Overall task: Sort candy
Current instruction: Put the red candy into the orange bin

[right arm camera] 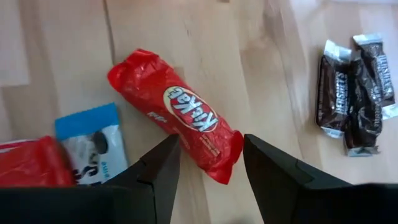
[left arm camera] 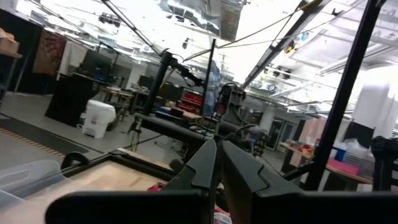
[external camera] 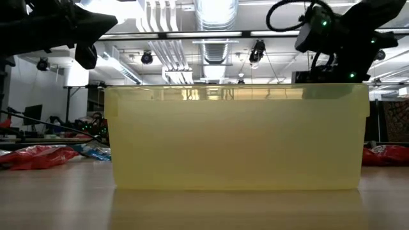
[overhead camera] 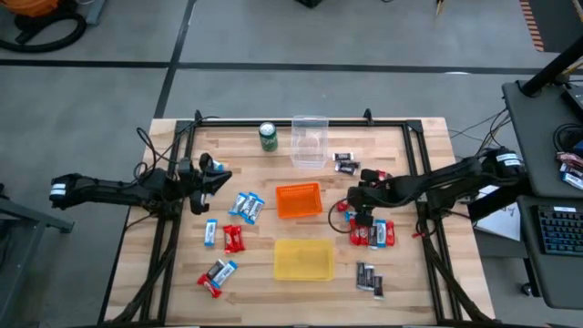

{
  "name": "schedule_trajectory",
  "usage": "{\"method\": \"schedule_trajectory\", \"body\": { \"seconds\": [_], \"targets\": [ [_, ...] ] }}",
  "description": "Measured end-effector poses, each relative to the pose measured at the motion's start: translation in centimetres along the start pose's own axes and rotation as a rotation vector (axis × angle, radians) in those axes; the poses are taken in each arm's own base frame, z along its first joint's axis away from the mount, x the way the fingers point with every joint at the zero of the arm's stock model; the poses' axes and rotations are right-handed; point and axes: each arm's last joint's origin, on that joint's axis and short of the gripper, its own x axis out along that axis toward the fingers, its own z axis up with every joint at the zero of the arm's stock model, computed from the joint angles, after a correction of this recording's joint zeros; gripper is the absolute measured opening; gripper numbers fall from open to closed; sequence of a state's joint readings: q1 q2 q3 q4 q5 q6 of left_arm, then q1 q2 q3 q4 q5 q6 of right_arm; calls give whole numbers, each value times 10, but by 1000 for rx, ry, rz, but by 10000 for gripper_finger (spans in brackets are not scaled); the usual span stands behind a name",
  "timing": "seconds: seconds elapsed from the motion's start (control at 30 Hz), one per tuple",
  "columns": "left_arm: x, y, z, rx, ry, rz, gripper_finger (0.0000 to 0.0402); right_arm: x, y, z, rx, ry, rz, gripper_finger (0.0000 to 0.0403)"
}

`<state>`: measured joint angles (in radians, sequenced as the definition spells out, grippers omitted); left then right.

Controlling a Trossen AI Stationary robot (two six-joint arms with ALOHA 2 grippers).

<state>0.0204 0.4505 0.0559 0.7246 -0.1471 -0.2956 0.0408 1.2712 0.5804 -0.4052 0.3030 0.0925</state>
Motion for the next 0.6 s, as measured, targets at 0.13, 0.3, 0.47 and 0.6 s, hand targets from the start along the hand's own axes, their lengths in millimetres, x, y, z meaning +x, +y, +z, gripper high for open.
{"method": "schedule_trajectory", "body": {
  "seconds": [0.13, 0.3, 0.47, 0.6],
  "targets": [
    [1, 0, -1, -5, 10, 1, 7, 9, -5, -1, 2, 41, 5, 144],
    [2, 0, -2, -7, 10, 1, 7, 22, -13, 0, 21, 65, 47, 100],
    [4, 0, -2, -13, -3, -2, 7, 31, -17, 1, 15, 72, 82, 28],
    [5, 0, -3, -15, 7, 0, 7, 28, -18, 3, 22, 51, 81, 14]
  ]
}}
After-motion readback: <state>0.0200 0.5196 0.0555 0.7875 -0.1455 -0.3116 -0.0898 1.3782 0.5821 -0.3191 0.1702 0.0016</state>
